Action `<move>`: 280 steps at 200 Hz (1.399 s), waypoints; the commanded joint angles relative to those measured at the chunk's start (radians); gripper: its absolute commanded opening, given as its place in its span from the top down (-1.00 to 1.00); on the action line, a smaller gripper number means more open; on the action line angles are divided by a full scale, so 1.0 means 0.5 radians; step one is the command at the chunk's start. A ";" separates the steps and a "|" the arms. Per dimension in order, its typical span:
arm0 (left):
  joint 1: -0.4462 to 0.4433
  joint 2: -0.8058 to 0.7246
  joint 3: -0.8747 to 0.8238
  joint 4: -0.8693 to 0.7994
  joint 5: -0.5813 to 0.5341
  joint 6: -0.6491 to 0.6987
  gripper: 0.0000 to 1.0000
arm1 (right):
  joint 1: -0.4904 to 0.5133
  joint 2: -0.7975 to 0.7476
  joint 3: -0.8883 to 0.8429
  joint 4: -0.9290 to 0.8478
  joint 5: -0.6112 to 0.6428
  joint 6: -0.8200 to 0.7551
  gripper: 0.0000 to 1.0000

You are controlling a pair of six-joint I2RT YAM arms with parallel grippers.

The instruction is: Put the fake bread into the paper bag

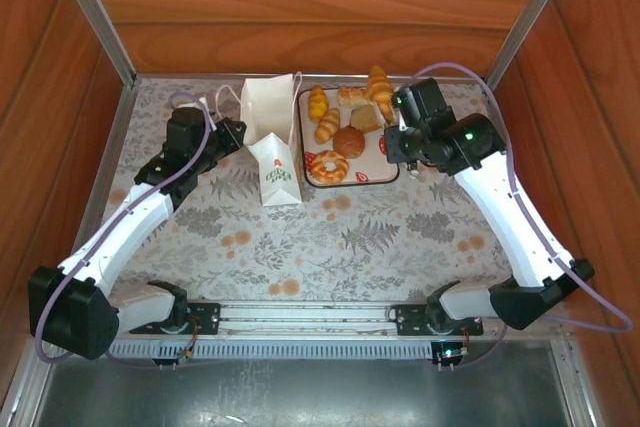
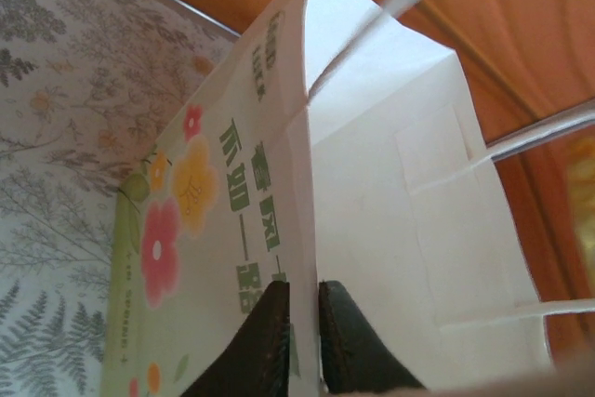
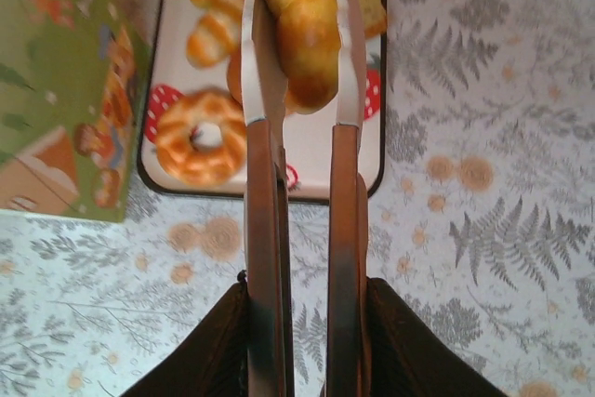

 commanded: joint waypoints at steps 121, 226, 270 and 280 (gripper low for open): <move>0.070 -0.159 0.014 -0.226 -0.026 0.143 -0.17 | 0.661 0.691 1.379 -0.077 0.386 -0.261 0.58; 0.094 -0.161 -0.037 -0.215 -0.066 0.137 -0.18 | 0.880 1.036 1.562 -0.088 0.207 -0.023 0.59; 0.099 -0.160 -0.038 -0.207 -0.046 0.137 -0.18 | 0.918 1.032 1.346 0.013 0.156 0.092 0.59; 0.098 -0.162 -0.040 -0.207 -0.047 0.140 -0.18 | 0.917 1.021 1.306 0.017 0.153 0.114 0.59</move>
